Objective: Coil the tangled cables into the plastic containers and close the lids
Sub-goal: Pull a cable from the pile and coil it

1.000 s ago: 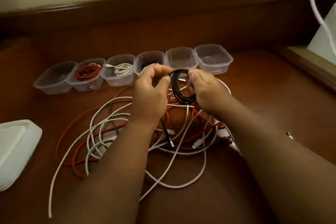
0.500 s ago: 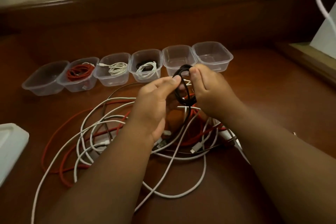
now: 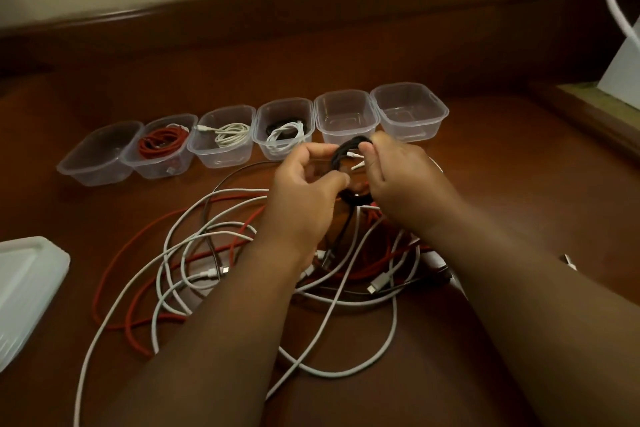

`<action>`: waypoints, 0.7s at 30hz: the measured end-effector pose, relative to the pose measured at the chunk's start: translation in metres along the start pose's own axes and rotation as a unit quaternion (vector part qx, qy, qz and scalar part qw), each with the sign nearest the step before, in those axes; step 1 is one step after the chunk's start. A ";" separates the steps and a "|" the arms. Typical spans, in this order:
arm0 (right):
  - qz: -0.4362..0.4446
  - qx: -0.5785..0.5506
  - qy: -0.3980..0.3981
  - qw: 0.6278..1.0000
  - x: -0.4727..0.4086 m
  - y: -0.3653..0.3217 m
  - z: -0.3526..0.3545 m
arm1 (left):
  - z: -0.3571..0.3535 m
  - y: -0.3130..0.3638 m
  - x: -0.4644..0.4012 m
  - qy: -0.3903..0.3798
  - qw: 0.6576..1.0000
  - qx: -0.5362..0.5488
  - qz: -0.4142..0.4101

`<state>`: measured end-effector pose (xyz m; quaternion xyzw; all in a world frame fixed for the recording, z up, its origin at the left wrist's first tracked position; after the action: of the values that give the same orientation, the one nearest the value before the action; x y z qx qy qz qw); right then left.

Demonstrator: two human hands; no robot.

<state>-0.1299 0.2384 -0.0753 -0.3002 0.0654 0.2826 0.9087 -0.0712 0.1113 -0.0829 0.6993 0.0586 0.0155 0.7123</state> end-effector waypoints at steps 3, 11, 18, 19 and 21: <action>-0.004 0.001 0.011 1.000 0.001 0.002 0.003 | 0.013 0.009 0.001 0.074 0.975 -0.196 -0.075; 0.002 -0.014 0.036 0.999 0.002 0.001 0.009 | 0.008 0.002 -0.002 -0.022 0.988 0.144 0.056; -0.032 -0.173 0.045 0.983 0.005 0.000 0.019 | 0.018 0.003 -0.003 -0.051 0.991 0.111 0.064; -0.051 -0.265 0.043 0.962 0.006 0.000 0.019 | 0.020 0.006 -0.002 -0.028 0.996 0.069 0.042; -0.088 -0.449 0.045 0.888 0.009 0.000 0.016 | 0.020 0.011 -0.001 0.010 1.000 0.010 0.010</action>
<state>-0.1234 0.2520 -0.0648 -0.6929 -0.0547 0.1865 0.6943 -0.0690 0.0916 -0.0715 0.7067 0.0587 0.0290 0.7045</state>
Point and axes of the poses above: each hand's wrist, its own x-axis away from the middle knuckle, its own z-axis out of the back of the hand, y = z × x, the point moved 6 cm from there along -x, towards the middle knuckle, and after that the axes turned 10 degrees about -y, right-handed, at the moved point
